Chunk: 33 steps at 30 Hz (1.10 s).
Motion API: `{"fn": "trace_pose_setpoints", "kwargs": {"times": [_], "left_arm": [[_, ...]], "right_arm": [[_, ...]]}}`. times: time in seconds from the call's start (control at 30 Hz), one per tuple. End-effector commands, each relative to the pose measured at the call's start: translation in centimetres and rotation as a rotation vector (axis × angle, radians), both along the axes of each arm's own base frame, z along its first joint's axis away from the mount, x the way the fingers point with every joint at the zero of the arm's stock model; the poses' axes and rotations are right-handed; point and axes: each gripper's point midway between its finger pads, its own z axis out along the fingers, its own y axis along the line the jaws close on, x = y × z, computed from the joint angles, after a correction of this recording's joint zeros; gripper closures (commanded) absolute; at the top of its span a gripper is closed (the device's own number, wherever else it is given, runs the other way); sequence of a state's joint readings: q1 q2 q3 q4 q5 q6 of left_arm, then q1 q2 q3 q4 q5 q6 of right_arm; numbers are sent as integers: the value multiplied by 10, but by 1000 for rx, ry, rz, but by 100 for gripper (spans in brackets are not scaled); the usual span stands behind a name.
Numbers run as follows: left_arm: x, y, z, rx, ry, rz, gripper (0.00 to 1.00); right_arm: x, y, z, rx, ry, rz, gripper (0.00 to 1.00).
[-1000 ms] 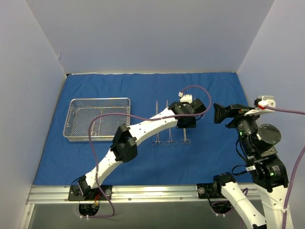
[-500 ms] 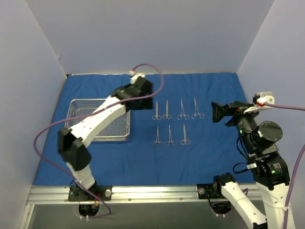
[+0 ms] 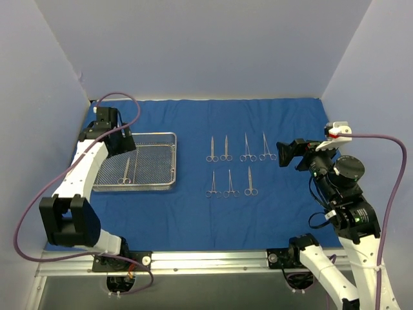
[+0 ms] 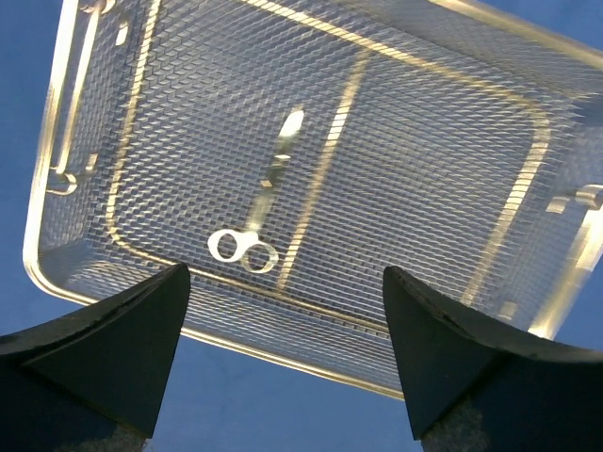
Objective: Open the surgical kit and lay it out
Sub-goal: Pick up the medical item from the container.
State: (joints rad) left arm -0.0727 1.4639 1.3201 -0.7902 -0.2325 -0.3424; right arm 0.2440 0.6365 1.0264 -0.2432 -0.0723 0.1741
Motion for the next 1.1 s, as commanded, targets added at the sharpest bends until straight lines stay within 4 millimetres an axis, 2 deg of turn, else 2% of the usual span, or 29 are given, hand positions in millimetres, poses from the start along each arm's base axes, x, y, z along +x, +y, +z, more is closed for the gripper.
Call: {"fn": "trace_pose_setpoints", "kwargs": {"times": [0.0,0.07,0.13,0.2,0.33,0.53,0.87,1.07], "left_arm": [[16,10,-23,-7,20,-43,13],[20,15,-43,-16,60,-38,15],[22,31,-54,-33,79,-9,20],[27,36,-67,-32,103,-11,30],[30,34,-85,-55,152,-44,49],[25,33,-111,-50,213,-74,62],[15,36,-144,-36,319,-76,62],[11,29,-158,-37,359,-90,57]], "right_arm": [[3,7,7,-3,-42,34,0],[4,8,4,-1,-36,39,0],[3,9,4,-1,-34,45,0],[3,10,3,-3,-31,51,0],[4,10,1,-5,-29,51,0],[4,10,-2,-1,-25,49,0],[4,11,-3,2,-24,51,0],[5,11,-5,5,-25,49,0]]}}
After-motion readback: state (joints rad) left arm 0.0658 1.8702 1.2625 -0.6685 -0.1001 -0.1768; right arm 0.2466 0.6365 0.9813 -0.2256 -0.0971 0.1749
